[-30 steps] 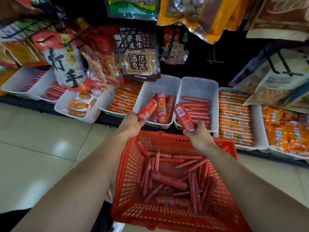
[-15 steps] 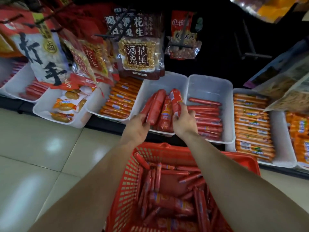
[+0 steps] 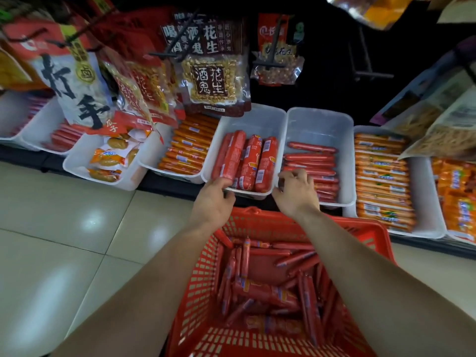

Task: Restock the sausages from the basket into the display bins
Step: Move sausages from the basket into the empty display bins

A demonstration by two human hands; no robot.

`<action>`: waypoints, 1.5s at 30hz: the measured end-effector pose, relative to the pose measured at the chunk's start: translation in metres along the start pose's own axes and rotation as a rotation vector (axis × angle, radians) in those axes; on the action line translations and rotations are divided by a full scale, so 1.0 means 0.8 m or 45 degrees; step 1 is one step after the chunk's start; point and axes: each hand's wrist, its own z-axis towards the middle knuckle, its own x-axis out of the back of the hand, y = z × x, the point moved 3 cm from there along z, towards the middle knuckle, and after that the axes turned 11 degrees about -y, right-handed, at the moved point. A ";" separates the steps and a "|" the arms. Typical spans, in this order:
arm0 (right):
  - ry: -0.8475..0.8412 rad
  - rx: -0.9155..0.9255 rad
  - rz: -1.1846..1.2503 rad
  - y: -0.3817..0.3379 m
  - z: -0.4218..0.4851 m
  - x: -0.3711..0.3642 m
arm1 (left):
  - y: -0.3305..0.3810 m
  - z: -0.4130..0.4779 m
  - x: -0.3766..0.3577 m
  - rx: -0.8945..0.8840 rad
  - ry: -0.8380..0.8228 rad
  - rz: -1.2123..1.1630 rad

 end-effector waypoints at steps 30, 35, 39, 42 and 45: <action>-0.643 -0.535 0.253 0.226 -0.176 -0.226 | -0.109 -0.102 -0.265 0.180 -0.963 0.794; -0.606 -0.476 0.216 0.217 -0.168 -0.229 | -0.119 -0.103 -0.272 0.230 -1.053 0.756; -0.641 -0.393 0.289 0.201 -0.164 -0.233 | -0.125 -0.113 -0.268 0.241 -1.079 0.760; -0.698 -0.438 0.340 0.199 -0.165 -0.233 | -0.135 -0.117 -0.253 0.294 -1.068 0.760; -0.730 -0.478 0.347 0.198 -0.171 -0.226 | -0.143 -0.125 -0.232 0.391 -0.990 0.584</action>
